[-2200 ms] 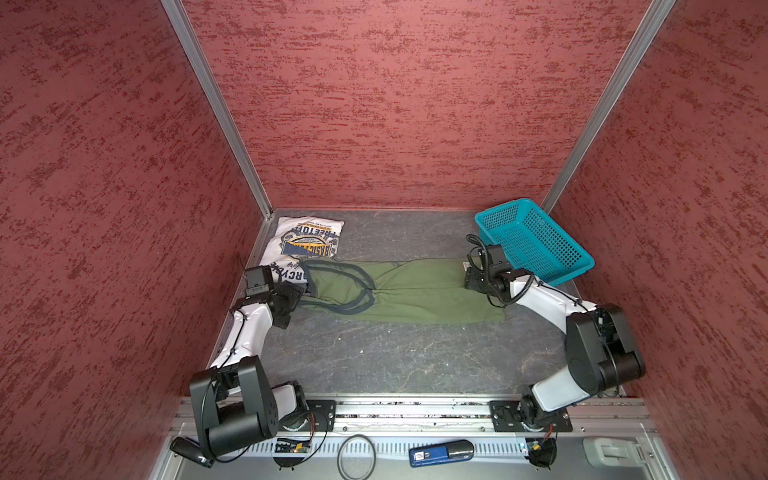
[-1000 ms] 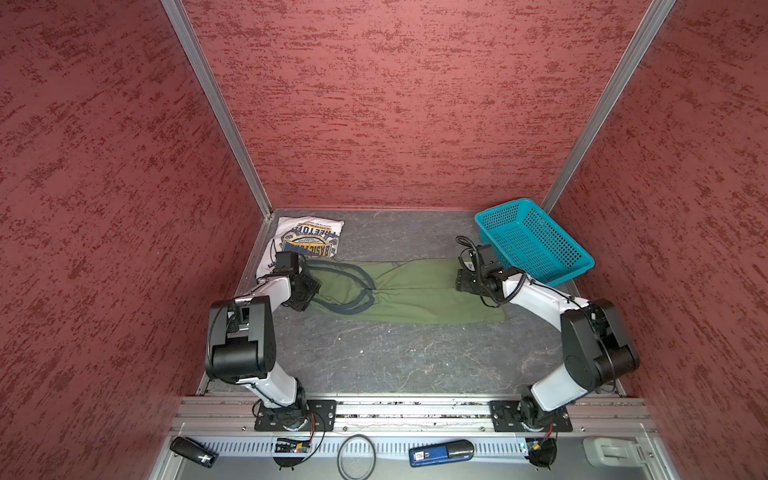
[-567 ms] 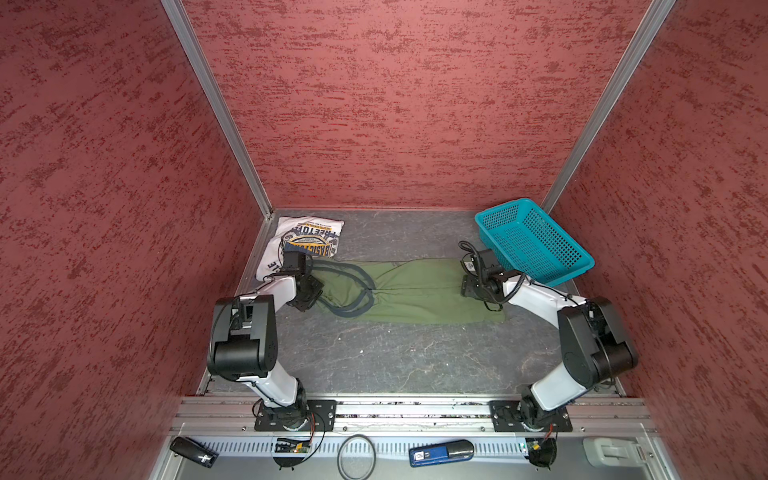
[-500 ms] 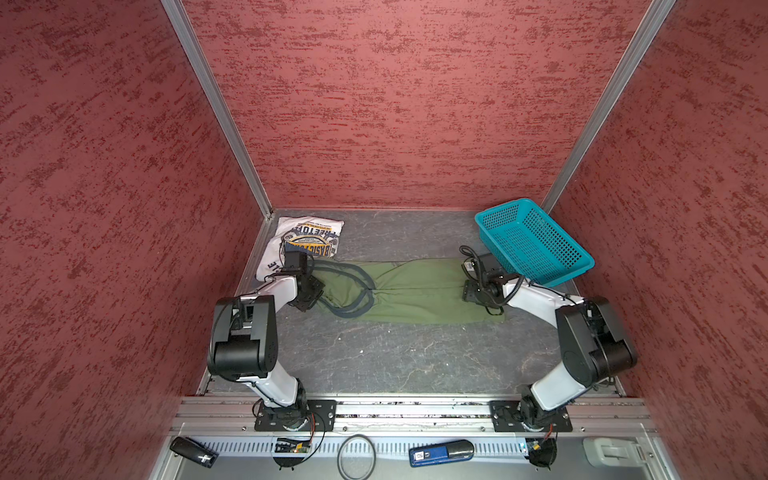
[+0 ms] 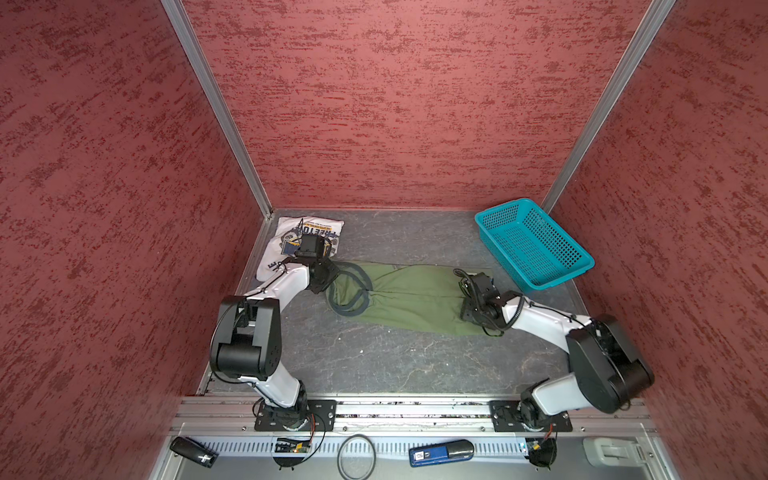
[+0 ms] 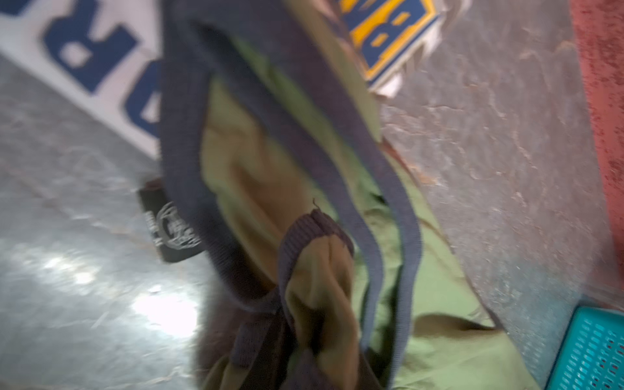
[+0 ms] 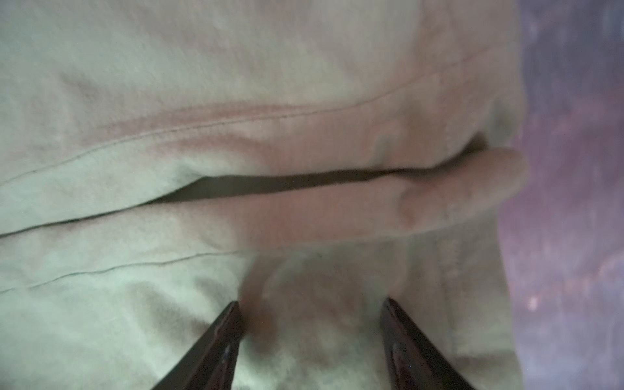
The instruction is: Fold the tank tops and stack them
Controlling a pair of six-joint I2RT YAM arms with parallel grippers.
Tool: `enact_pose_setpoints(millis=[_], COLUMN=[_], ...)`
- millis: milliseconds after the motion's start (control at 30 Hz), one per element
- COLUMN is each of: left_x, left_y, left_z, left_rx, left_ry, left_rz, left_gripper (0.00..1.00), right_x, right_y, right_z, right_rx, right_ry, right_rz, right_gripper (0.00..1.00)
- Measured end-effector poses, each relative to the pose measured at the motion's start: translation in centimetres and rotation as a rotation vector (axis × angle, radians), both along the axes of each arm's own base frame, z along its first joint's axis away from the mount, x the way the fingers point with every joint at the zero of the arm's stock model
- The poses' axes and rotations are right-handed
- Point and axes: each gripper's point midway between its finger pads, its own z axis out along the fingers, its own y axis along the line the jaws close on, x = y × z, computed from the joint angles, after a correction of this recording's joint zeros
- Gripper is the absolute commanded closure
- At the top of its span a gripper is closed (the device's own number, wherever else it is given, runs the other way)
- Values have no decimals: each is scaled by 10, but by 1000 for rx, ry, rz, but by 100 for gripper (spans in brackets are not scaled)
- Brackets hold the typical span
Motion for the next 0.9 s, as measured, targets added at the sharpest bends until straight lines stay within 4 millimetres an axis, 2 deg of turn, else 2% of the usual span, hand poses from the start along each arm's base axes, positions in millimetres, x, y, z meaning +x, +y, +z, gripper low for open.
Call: enact_pose_setpoints(millis=[133,233,300,367,433,533,600,733,833,900], left_x=[9,6,-2,-16,-34,-57,-67,-85,-94,-93], left_y=[-12,-13,-7,3,17,46,64,83,91,94], left_z=[-3,-7,-7,-5,-2,-2,-7,-22,-26,-20], left_rx=[4,16,30,42,46,43,41,32,32,47], left_ry=[5,25,28,26,19,16,27,72,102,105], left_rz=[-28,-21,7,44,87,173,226,277,286,281], left_gripper=[76,76,74,73,72,71,64,42,37,34], right_x=[-30,-37,-38,-29,-12,13,27,45,50,52], right_y=[-1,-3,-9,-11,-9,0,7,22,29,31], right_z=[1,2,7,20,38,64,71,60,43,33], right_rx=[32,17,-23,-55,-69,-68,-65,-65,-68,-67], right_ry=[50,79,98,77,21,-64,-94,-94,-58,-34], right_rz=[-30,-41,-47,-45,-31,1,32,99,136,150], right_gripper=[32,29,27,26,25,24,24,23,23,23])
